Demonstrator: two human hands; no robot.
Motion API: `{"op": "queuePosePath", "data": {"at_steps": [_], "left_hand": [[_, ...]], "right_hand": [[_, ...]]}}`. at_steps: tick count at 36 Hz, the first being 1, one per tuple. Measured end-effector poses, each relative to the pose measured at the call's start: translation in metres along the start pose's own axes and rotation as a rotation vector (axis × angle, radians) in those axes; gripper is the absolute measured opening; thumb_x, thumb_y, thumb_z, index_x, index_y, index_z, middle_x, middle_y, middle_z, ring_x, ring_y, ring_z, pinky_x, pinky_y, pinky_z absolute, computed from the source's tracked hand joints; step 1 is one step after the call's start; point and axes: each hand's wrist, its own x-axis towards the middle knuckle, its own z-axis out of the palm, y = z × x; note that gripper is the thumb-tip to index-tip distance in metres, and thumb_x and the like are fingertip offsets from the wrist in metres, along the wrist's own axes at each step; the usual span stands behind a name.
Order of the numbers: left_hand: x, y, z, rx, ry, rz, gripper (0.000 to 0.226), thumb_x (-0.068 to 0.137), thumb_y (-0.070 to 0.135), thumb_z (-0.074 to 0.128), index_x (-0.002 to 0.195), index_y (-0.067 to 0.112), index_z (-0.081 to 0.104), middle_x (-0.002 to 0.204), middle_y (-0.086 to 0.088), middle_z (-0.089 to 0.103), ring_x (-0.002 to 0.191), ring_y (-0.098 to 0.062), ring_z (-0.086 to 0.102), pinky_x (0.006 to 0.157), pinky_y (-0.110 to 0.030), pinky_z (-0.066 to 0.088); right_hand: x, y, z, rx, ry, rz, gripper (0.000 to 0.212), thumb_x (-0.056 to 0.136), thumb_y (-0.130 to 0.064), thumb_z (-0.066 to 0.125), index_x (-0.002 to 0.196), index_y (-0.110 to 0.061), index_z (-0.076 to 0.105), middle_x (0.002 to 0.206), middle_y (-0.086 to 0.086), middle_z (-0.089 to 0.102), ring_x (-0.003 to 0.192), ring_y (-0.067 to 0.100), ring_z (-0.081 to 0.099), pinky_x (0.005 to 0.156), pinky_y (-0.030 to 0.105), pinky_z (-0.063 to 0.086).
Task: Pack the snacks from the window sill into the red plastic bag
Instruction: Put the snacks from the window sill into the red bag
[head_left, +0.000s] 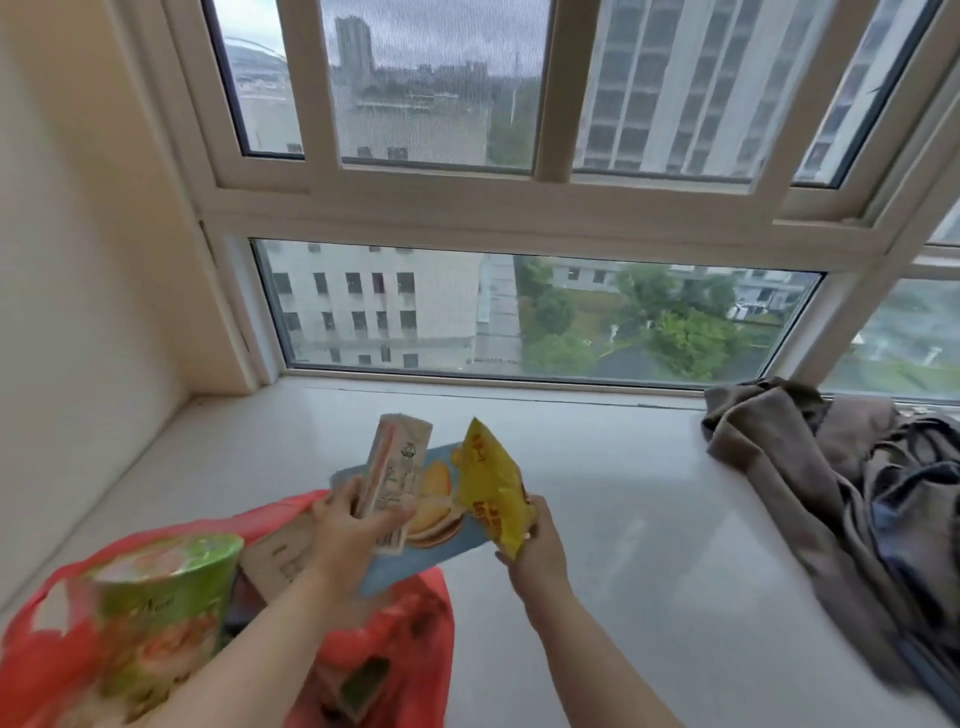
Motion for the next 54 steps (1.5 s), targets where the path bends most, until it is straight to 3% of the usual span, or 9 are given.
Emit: {"op": "queuePosePath", "data": {"at_steps": [4,11,16,24,27,34,39,47,54], "left_hand": [[-0.025,-0.02,-0.04,0.224,0.113,0.089,0.071,0.035,0.071,0.079,0.094,0.035,0.066,0.103,-0.012,0.065,0.101,-0.033,0.059,0.088,-0.053,0.05],[-0.08,-0.038,-0.097,0.312,0.191,0.112,0.067,0.04,0.072,0.078,0.095,0.036,0.065,0.111,-0.016,0.056,0.107,-0.035,0.054,0.092,-0.055,0.048],[-0.121,-0.021,-0.123,0.36,0.235,0.175,0.043,0.06,0.026,0.087,0.091,0.023,0.058,0.114,-0.01,0.035,0.094,-0.01,0.042,0.094,-0.027,0.035],[-0.139,-0.021,-0.192,0.445,0.181,0.17,0.059,0.051,0.041,0.078,0.103,0.023,0.056,0.116,-0.001,0.028,0.102,-0.003,0.031,0.1,-0.022,0.029],[-0.143,-0.034,-0.202,0.528,0.198,0.172,0.056,0.057,0.029,0.084,0.105,0.018,0.057,0.115,-0.004,0.028,0.094,0.0,0.029,0.098,-0.021,0.03],[-0.154,-0.067,-0.218,0.702,0.269,0.195,0.058,0.057,0.019,0.09,0.109,0.009,0.065,0.123,-0.007,0.029,0.119,-0.021,0.037,0.103,-0.031,0.038],[-0.157,-0.075,-0.219,0.884,0.146,0.19,0.074,0.053,0.062,0.069,0.116,0.025,0.063,0.132,-0.004,0.025,0.123,-0.021,0.037,0.103,-0.032,0.04],[-0.158,-0.093,-0.227,1.153,0.129,0.051,0.055,0.058,0.048,0.078,0.106,0.03,0.06,0.145,-0.013,0.013,0.132,-0.034,0.026,0.108,-0.037,0.034],[-0.152,-0.104,-0.224,1.175,0.151,0.039,0.053,0.06,0.046,0.079,0.107,0.031,0.059,0.147,-0.015,0.008,0.132,-0.037,0.027,0.108,-0.04,0.036]], "right_hand": [[-0.039,-0.008,0.014,0.052,-0.081,-0.083,0.005,0.068,-0.023,0.043,0.072,-0.02,0.043,0.063,-0.007,0.047,0.055,0.002,0.041,0.051,0.011,0.033],[-0.092,-0.002,0.04,-0.185,-0.175,-0.121,0.008,0.071,-0.026,0.05,0.079,-0.029,0.048,0.065,-0.011,0.055,0.059,0.007,0.051,0.055,0.02,0.039],[-0.11,0.009,0.059,-0.301,-0.12,-0.161,0.03,0.079,-0.004,0.062,0.078,-0.03,0.048,0.071,-0.007,0.058,0.063,0.009,0.052,0.052,0.013,0.037],[-0.144,0.007,0.093,-0.097,-0.043,-0.027,0.025,0.089,0.003,0.051,0.095,-0.02,0.048,0.082,-0.004,0.054,0.082,0.021,0.056,0.05,0.006,0.04],[-0.15,0.016,0.107,-0.14,-0.042,0.014,0.018,0.089,-0.003,0.053,0.089,-0.021,0.05,0.081,-0.005,0.057,0.081,0.022,0.059,0.059,0.021,0.049],[-0.157,0.03,0.13,-0.238,-0.047,0.055,0.007,0.09,-0.016,0.051,0.094,-0.022,0.054,0.087,-0.001,0.062,0.08,0.018,0.057,0.061,0.028,0.042],[-0.154,0.039,0.146,-0.351,-0.126,0.06,0.014,0.091,-0.017,0.048,0.099,-0.025,0.055,0.092,-0.001,0.064,0.084,0.02,0.059,0.069,0.032,0.044],[-0.152,0.071,0.16,-0.429,-0.29,0.089,0.028,0.094,-0.043,0.043,0.116,-0.029,0.053,0.114,0.002,0.06,0.105,0.024,0.058,0.091,0.039,0.046],[-0.158,0.047,0.144,-0.294,-0.157,0.005,0.014,0.099,-0.025,0.043,0.106,-0.028,0.055,0.104,-0.002,0.06,0.101,0.022,0.057,0.08,0.028,0.038]]}}
